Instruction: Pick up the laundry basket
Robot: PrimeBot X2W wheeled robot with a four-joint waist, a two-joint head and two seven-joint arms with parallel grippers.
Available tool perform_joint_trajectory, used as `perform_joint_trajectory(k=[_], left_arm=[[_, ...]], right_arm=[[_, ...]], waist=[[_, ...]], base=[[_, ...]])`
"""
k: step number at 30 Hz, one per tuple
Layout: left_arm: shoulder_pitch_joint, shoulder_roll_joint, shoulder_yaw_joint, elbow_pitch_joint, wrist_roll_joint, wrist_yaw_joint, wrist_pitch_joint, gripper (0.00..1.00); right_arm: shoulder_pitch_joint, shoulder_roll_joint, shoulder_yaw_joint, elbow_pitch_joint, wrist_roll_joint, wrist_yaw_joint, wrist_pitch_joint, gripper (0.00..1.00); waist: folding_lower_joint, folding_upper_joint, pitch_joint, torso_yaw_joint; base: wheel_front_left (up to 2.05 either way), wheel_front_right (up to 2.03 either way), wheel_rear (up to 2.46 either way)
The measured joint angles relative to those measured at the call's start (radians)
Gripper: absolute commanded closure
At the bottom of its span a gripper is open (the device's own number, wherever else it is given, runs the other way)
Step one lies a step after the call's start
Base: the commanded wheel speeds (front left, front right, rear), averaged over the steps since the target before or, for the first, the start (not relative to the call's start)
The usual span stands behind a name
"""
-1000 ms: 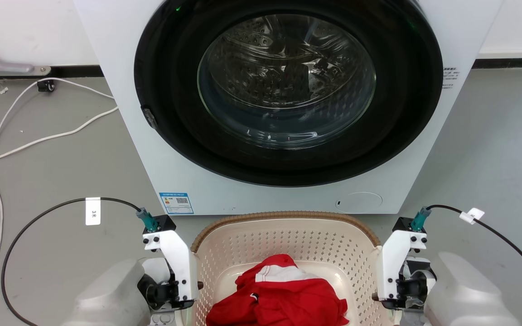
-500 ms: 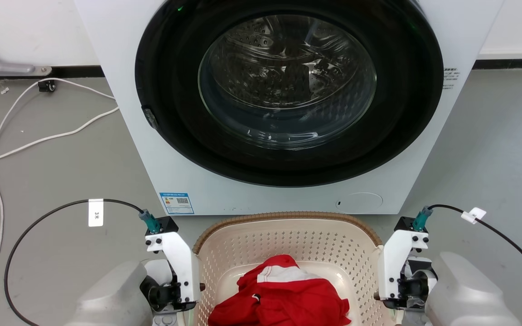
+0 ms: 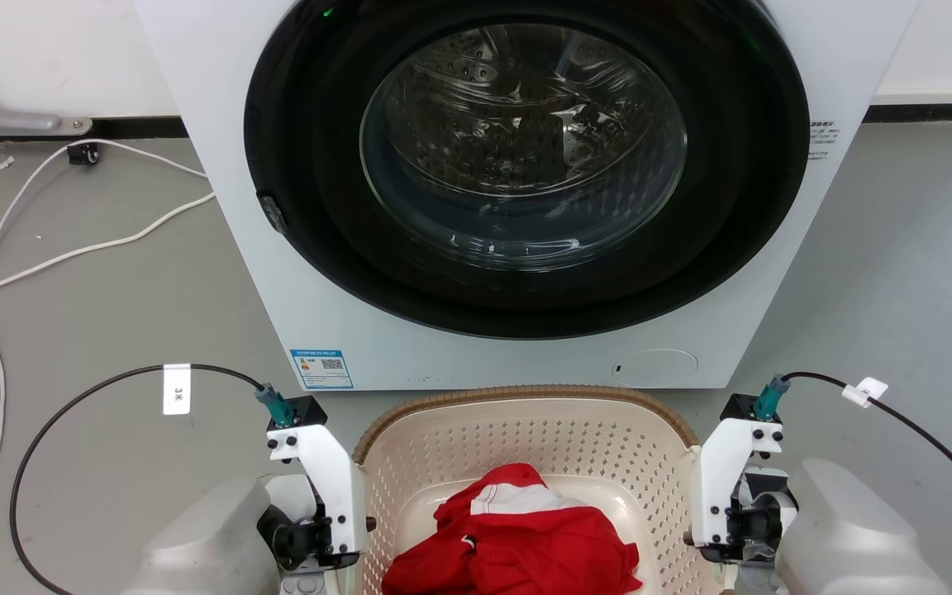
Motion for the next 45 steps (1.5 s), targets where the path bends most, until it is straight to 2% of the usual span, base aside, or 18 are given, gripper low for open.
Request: perform_joint_trajectory(k=[45], left_arm=[[-0.006,0.011,-0.046,-0.016,-0.026,0.0,-0.033,1.0]], right_arm=[[-0.002,0.0,0.051,0.0,0.029,0.0,-0.028,1.0]], waist=[[0.0,0.0,0.014,-0.011]], base=[[0.0,0.0,0.0]])
